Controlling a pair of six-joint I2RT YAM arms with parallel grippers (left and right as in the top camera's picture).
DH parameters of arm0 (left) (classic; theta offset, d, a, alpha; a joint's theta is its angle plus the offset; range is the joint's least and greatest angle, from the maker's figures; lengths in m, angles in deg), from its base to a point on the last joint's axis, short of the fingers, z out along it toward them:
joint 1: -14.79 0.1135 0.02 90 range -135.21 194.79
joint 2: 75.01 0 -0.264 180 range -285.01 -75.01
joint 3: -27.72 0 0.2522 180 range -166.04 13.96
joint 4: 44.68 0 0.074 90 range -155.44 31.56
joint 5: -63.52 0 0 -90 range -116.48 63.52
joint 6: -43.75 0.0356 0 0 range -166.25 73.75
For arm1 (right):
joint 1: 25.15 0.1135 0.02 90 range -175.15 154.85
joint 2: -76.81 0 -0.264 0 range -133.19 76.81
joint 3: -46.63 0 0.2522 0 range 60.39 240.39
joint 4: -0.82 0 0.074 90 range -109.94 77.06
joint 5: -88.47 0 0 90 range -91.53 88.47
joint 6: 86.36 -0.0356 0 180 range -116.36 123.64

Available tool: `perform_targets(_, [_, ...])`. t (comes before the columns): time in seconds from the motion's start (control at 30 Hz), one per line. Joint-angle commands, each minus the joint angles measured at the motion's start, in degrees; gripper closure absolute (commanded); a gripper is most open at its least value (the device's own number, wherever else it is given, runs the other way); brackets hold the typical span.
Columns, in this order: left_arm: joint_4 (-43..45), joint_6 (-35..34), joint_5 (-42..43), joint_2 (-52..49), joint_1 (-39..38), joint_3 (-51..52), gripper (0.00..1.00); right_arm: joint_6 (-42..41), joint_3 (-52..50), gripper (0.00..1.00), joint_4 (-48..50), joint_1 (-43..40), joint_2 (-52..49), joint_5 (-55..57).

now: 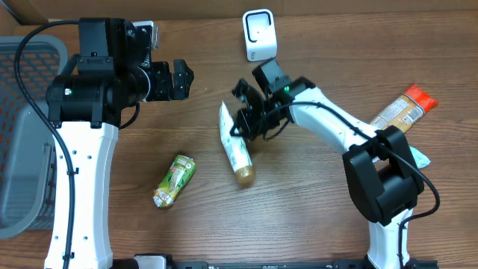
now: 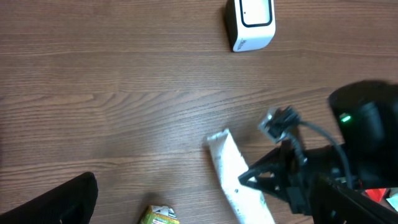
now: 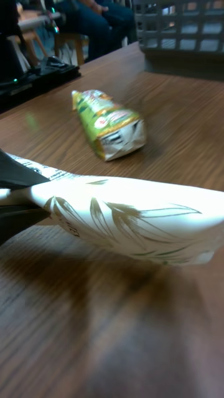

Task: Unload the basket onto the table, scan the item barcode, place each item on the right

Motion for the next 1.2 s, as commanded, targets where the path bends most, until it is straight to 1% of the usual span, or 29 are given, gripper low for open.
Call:
perform_targets(0.0, [0.1,1.1,-0.1,-0.3,-0.1,-0.8,0.0,-3.1,-5.0,0.96,4.3,0.1,0.2,-4.8])
perform_targets(0.07, [0.0,1.1,-0.2,-0.3,-0.1,-0.8,0.0,-4.0,-6.9,0.96,5.8,-0.4,0.2,-2.3])
perform_targets(0.1, [0.1,1.1,-0.2,-0.3,-0.1,-0.8,0.0,-4.0,-7.0,0.91,5.6,-0.6,0.2,-1.0])
perform_targets(0.13, [0.1,1.1,-0.2,-0.3,-0.1,-0.8,0.01,-3.9,-7.0,0.82,4.9,-0.9,0.2,1.0])
perform_targets(0.2, [0.1,1.1,-0.2,-0.3,-0.1,-0.8,0.0,-3.9,-7.0,0.75,4.1,-1.3,0.2,4.1])
perform_targets(0.27, [0.1,1.1,-0.2,-0.3,-0.1,-0.8,0.01,-3.3,-7.0,0.64,3.6,-2.1,0.2,5.4])
perform_targets(0.33, [0.0,1.1,-0.2,-0.3,-0.1,-0.8,0.01,-2.3,-7.0,0.6,3.2,-3.0,0.2,5.4])
perform_targets(0.47, [0.0,1.1,-0.2,-0.3,-0.1,-0.8,0.01,0.6,-6.1,0.58,0.9,-4.9,0.3,5.6])
perform_targets(0.57, [0.0,1.1,-0.1,-0.3,-0.1,-0.8,0.0,2.4,-2.7,0.54,-4.2,-5.4,0.5,8.5])
perform_targets(0.67, [0.1,1.1,-0.1,-0.3,-0.1,-0.8,0.0,4.3,2.1,0.55,-9.9,-5.3,1.7,10.1])
perform_targets(0.77, [0.1,1.1,-0.2,-0.3,-0.1,-0.8,0.0,4.0,4.9,0.55,-12.6,-3.9,3.7,8.9])
perform_targets(0.87, [0.1,1.1,-0.2,-0.3,-0.1,-0.8,0.0,1.2,5.0,0.55,-13.2,-0.8,4.7,4.7])
perform_targets(1.03, [0.0,1.1,-0.2,-0.3,-0.1,-0.8,0.01,-5.2,2.6,0.55,-12.6,6.3,4.5,3.9])
perform_targets(1.1, [0.1,1.1,-0.2,-0.3,-0.1,-0.8,0.01,-7.7,1.2,0.55,-12.3,8.9,4.5,5.6])
perform_targets(1.17, [0.1,1.1,-0.1,-0.3,-0.1,-0.8,0.0,-11.9,-0.7,0.55,-11.9,11.8,4.5,11.4])
